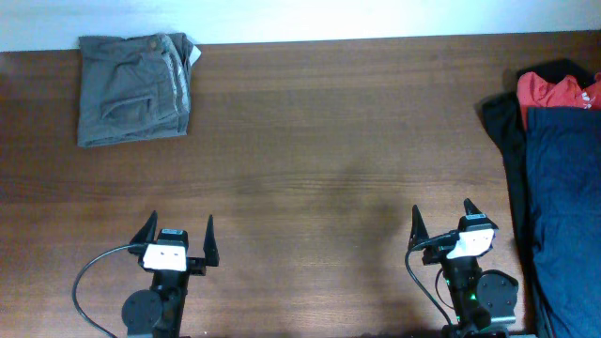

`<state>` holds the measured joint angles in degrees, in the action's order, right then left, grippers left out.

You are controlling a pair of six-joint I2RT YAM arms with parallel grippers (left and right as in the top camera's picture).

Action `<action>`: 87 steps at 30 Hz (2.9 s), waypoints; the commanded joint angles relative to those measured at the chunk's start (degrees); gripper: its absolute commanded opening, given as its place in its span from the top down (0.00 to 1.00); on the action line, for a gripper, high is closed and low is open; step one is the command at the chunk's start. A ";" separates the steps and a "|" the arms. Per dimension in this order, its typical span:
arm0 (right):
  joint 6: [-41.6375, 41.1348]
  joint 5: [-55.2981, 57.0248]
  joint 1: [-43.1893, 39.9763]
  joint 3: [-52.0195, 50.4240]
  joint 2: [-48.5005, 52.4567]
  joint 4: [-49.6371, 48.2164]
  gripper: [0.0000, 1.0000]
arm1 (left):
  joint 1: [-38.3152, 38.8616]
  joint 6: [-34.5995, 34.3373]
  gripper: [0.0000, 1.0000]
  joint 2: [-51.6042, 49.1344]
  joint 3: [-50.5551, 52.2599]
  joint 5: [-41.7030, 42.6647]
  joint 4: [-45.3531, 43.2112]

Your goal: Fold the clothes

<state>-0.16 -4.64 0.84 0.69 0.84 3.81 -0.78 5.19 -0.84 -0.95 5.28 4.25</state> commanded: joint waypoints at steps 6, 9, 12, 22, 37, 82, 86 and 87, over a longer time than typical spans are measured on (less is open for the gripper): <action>-0.07 -0.96 0.28 -0.37 -0.59 0.04 0.01 | -0.24 1.14 0.01 0.55 0.46 -0.61 0.04; -0.07 -0.96 0.28 -0.37 -0.59 0.04 0.01 | -0.24 1.14 0.01 0.55 0.44 -0.61 0.04; -0.07 -0.96 0.28 -0.37 -0.59 0.04 0.01 | -0.24 1.14 0.01 0.55 0.44 -0.61 0.04; -0.07 -0.96 0.28 -0.37 -0.59 0.07 0.01 | -0.24 1.14 0.01 0.55 0.44 -0.61 0.04; -0.07 -0.96 0.28 -0.37 -0.59 0.07 0.02 | -0.24 1.14 0.01 0.55 0.46 -0.61 0.04; -26.08 -31.87 0.28 -0.37 -0.48 -5.60 0.01 | -0.24 1.14 0.01 0.55 0.44 -0.61 0.04; -26.03 -29.90 0.26 1.92 -0.48 -14.67 0.01 | -0.24 1.14 0.01 0.55 0.44 -0.61 0.04; -25.88 -27.87 0.26 3.43 -0.42 -14.73 0.01 | -0.24 1.14 0.01 0.55 0.46 -0.61 0.04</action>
<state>-25.61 -33.45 0.84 0.86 0.84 -9.43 -0.78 5.19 -0.84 -0.95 5.28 4.27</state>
